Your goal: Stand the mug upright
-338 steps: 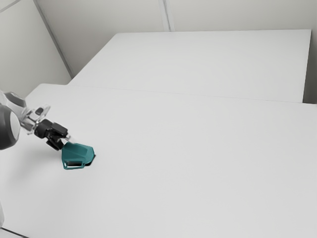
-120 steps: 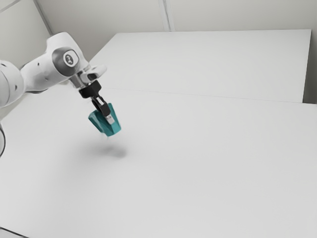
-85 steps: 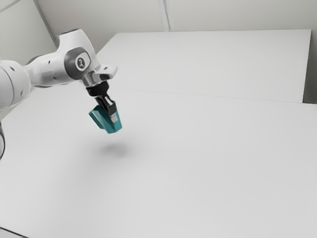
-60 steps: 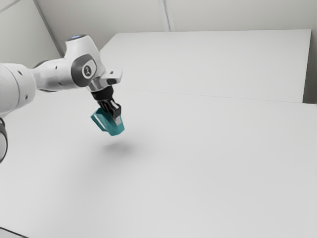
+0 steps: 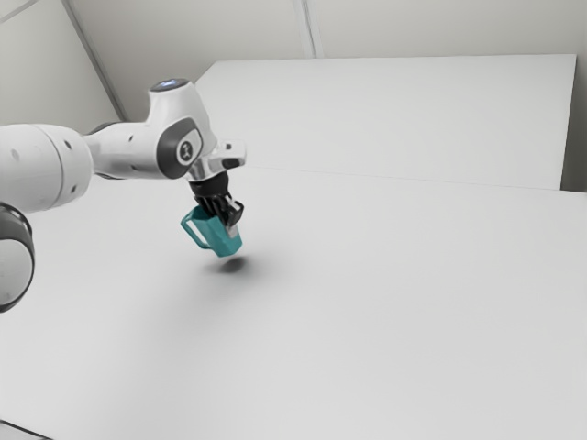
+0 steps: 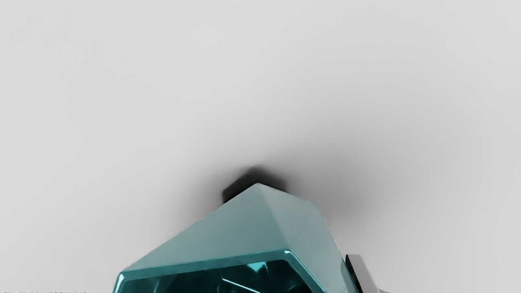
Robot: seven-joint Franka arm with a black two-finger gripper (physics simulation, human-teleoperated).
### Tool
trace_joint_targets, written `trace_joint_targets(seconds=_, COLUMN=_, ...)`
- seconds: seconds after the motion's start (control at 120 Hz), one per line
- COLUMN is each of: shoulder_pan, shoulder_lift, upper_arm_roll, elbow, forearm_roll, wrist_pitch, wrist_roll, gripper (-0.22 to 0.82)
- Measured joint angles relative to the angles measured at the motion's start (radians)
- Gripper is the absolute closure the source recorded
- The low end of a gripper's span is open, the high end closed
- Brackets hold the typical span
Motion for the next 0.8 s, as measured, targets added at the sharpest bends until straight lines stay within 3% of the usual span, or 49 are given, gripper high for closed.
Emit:
trace_joint_targets(seconds=0.767, shoulder_pan=-0.018, shoulder_lift=0.040, upper_arm_roll=0.000, elbow=-0.060, forearm_roll=0.017, wrist_pitch=-0.004, wrist_roll=-0.114, gripper=0.78)
trace_joint_targets(seconds=0.8, shoulder_pan=-0.019, shoulder_lift=0.044, upper_arm_roll=0.000, elbow=-0.060, forearm_roll=0.019, wrist_pitch=-0.004, wrist_roll=-0.116, gripper=0.73)
